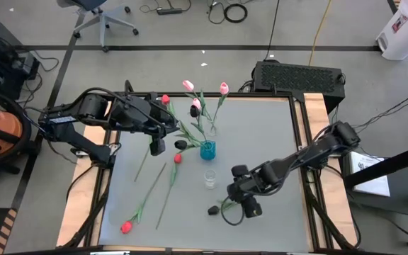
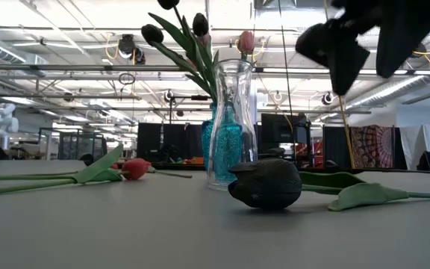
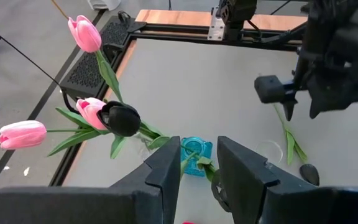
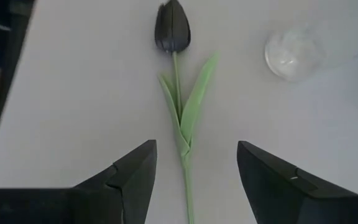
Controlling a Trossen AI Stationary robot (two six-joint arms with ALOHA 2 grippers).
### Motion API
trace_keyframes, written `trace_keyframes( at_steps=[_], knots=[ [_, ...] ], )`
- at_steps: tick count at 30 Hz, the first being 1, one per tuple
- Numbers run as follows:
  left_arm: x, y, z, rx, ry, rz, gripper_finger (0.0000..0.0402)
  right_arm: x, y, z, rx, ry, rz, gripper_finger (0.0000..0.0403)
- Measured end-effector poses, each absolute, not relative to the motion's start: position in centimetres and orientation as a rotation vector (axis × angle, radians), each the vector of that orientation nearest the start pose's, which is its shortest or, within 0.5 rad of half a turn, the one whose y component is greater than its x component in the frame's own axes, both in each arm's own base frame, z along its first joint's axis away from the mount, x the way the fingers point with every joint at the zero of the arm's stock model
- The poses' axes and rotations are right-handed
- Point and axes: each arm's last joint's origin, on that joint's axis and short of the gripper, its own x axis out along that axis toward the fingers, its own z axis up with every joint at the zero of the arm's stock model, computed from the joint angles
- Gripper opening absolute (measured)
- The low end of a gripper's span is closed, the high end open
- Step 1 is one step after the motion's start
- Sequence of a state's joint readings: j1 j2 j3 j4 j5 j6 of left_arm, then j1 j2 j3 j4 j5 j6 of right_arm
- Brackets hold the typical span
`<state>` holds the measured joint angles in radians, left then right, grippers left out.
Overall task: Sort flowers into vase by color
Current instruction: Put the black tulip into the blue vase
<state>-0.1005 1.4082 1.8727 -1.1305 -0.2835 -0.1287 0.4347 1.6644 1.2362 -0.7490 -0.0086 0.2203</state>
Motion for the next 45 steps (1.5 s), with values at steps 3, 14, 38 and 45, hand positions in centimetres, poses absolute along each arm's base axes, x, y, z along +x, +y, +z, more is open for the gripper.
trace_keyframes(
  at_steps=[3,14,38,45],
  knots=[
    [24.4,-1.6,46.8,0.004,0.642,0.217,0.0114,30.3,14.2,21.9,-0.048,1.222,0.276,0.0215],
    [24.4,-1.8,46.8,-0.009,0.648,0.178,0.0114,30.9,16.9,18.7,-0.079,1.256,0.343,0.0215],
    [24.4,-1.8,46.8,-0.009,0.65,0.173,0.0114,31.6,17.5,15.9,-0.115,1.297,0.267,0.0215],
    [24.4,-1.8,46.8,-0.011,0.651,0.167,0.0114,31.7,17.5,14.5,-0.101,1.343,0.232,0.0215]
  ],
)
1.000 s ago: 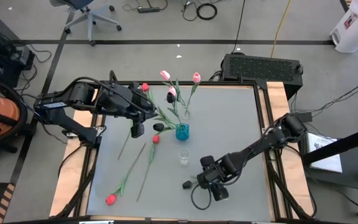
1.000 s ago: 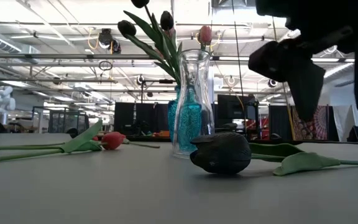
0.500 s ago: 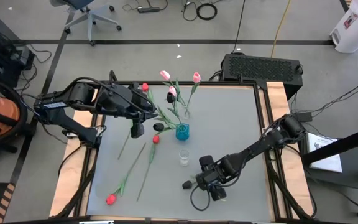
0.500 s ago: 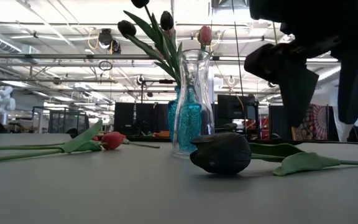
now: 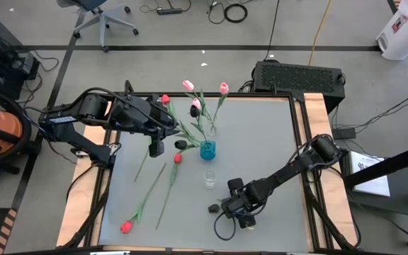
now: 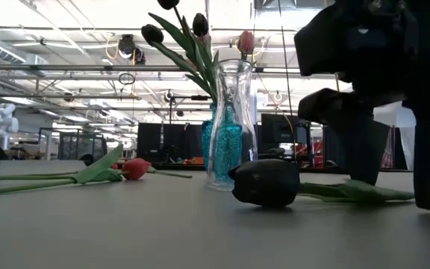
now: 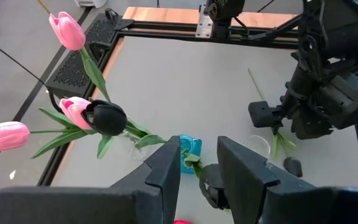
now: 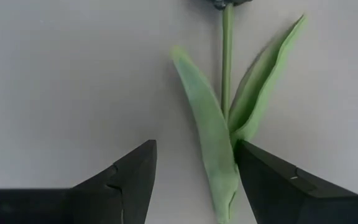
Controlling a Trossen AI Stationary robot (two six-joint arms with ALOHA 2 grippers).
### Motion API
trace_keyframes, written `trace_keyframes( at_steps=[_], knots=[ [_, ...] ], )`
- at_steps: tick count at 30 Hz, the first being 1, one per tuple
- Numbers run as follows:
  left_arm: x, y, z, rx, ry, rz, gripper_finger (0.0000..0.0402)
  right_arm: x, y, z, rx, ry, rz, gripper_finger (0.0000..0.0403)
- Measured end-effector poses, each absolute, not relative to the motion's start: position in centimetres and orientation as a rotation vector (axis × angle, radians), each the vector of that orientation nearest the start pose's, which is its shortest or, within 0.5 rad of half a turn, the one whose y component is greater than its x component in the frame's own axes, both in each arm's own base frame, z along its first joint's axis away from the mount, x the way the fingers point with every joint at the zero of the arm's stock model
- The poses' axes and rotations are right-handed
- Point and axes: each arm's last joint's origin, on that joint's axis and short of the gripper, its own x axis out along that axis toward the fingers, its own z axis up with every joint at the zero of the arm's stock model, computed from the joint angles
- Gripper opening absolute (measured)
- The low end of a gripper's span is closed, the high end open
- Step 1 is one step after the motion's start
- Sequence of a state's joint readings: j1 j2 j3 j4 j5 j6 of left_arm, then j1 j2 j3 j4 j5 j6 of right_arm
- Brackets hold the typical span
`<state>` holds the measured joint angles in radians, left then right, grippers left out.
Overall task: Sort flowers into vase by color
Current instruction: Put the black tulip into the blue vase
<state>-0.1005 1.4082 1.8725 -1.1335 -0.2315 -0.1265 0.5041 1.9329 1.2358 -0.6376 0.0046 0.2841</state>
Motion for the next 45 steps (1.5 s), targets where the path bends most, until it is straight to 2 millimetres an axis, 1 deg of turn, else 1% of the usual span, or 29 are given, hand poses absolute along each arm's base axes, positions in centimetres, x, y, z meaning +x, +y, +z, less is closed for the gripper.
trace_keyframes(
  at_steps=[10,13,17,28,29,35,38,45],
  knots=[
    [24.4,-1.8,46.8,-0.017,0.653,0.15,0.0114,31.8,17.4,14.3,-0.122,1.336,0.2,0.0213],
    [24.4,-1.8,46.8,-0.017,0.653,0.15,0.0114,31.8,17.4,14.3,-0.125,1.335,0.194,0.0201],
    [24.4,-1.8,46.8,-0.017,0.653,0.15,0.0114,31.8,17.4,14.3,-0.128,1.334,0.189,0.0164],
    [24.4,-1.8,46.8,-0.017,0.653,0.15,0.0114,31.8,17.4,14.3,-0.131,1.334,0.192,0.0017],
    [24.4,-1.8,46.8,-0.017,0.653,0.15,0.0114,31.8,17.4,14.3,-0.131,1.334,0.192,0.001],
    [24.4,-1.8,46.8,-0.017,0.653,0.15,0.0114,31.8,17.4,14.3,-0.138,1.333,0.2,0.0005],
    [24.4,-1.8,46.8,-0.017,0.653,0.15,0.0114,31.7,17.4,14.6,-0.139,1.327,0.205,0.0003],
    [24.4,-1.8,46.8,-0.016,0.653,0.149,0.0114,31.2,17.1,16.6,-0.126,1.297,0.214,0.0001]
  ],
)
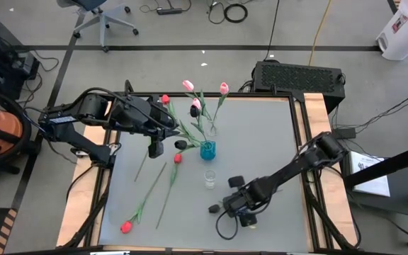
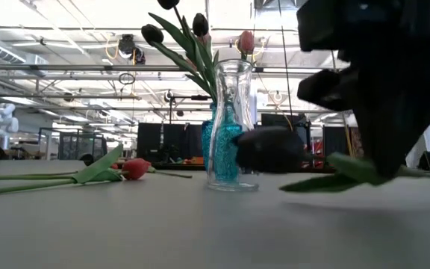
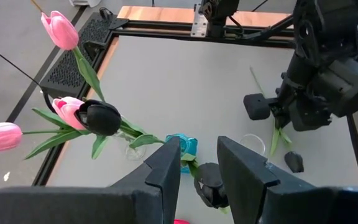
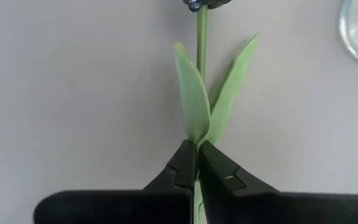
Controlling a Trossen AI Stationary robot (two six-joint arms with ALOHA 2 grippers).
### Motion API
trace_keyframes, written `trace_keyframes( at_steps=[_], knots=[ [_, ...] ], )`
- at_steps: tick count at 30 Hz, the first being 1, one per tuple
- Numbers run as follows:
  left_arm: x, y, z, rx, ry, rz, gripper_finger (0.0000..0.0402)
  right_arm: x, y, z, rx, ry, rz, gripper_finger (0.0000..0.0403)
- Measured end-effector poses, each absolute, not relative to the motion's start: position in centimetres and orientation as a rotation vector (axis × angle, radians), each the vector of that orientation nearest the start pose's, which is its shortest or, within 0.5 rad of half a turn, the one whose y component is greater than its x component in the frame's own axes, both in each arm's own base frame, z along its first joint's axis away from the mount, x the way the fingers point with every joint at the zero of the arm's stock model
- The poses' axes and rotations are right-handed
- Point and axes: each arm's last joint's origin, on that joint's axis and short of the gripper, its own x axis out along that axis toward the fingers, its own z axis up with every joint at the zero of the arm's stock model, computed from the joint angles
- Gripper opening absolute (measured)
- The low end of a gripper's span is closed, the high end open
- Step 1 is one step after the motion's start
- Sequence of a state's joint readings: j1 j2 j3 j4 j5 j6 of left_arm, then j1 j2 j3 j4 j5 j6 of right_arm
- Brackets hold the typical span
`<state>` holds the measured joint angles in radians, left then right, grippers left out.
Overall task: Sort flowers into vase by color
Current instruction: Put the black tulip into the blue vase
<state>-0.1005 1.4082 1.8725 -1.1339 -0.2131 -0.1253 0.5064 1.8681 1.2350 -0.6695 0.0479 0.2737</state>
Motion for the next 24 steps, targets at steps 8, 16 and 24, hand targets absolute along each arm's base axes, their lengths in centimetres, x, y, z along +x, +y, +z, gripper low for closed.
trace_keyframes(
  at_steps=[8,16,24],
  knots=[
    [24.4,-1.8,46.8,-0.016,0.653,0.149,0.0114,30.2,16.5,20.8,-0.106,1.177,0.212,0.0001],
    [24.4,-1.8,46.8,-0.015,0.653,0.149,0.0114,28.3,14.8,27.0,-0.112,0.921,0.092,0.0],
    [24.4,-1.8,46.8,-0.013,0.653,0.15,0.0114,26.8,12.6,32.1,-0.008,0.609,-0.163,0.0]
  ],
)
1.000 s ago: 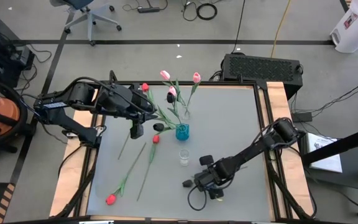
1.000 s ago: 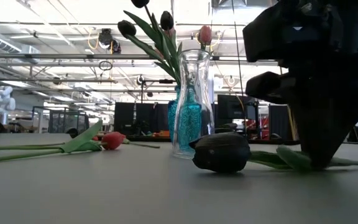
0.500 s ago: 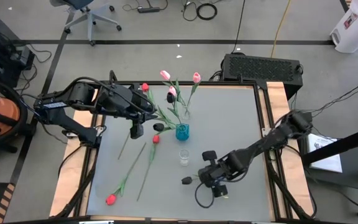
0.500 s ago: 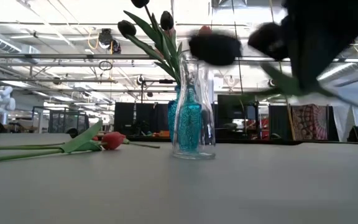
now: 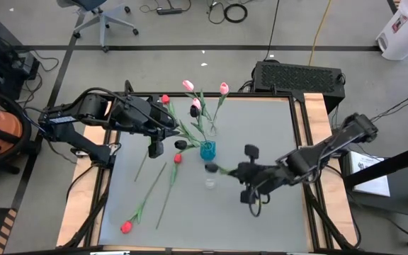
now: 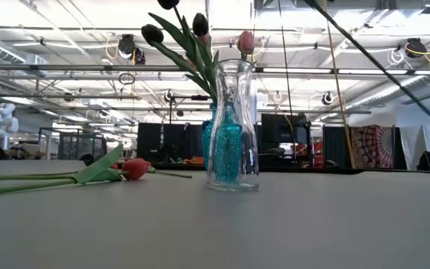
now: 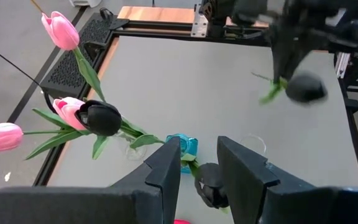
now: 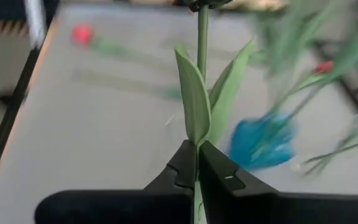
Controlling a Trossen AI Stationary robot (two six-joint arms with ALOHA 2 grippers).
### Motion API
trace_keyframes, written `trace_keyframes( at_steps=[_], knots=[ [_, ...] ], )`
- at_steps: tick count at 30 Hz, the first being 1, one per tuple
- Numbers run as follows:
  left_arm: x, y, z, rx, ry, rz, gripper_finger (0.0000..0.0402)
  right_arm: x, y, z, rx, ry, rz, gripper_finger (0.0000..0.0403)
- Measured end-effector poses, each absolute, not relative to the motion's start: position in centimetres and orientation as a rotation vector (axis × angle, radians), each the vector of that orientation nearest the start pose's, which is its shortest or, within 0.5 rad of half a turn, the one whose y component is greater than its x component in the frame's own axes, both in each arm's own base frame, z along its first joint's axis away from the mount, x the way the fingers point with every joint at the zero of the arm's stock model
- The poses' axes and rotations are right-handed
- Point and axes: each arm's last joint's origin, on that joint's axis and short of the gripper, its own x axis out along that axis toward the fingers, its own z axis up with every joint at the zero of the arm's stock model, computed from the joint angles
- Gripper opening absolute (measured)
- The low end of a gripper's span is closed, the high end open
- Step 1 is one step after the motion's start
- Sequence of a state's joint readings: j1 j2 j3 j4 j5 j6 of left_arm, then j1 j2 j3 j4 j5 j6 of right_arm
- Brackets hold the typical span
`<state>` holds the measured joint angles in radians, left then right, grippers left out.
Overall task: Sort flowers into vase by color
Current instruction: Put the black tulip into the blue vase
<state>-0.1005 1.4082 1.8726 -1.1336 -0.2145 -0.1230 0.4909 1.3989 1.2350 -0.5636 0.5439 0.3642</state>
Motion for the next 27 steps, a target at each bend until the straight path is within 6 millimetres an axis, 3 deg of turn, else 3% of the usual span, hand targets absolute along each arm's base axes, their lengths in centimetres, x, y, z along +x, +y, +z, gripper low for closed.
trace_keyframes(
  at_steps=[11,27],
  knots=[
    [24.4,-1.8,46.8,-0.005,0.65,0.172,0.0114,28.5,9.8,35.1,0.031,0.297,-0.427,0.0],
    [24.4,-1.8,46.8,-0.005,0.649,0.174,0.0114,30.8,5.5,37.6,0.059,0.058,-0.536,0.0]
  ],
)
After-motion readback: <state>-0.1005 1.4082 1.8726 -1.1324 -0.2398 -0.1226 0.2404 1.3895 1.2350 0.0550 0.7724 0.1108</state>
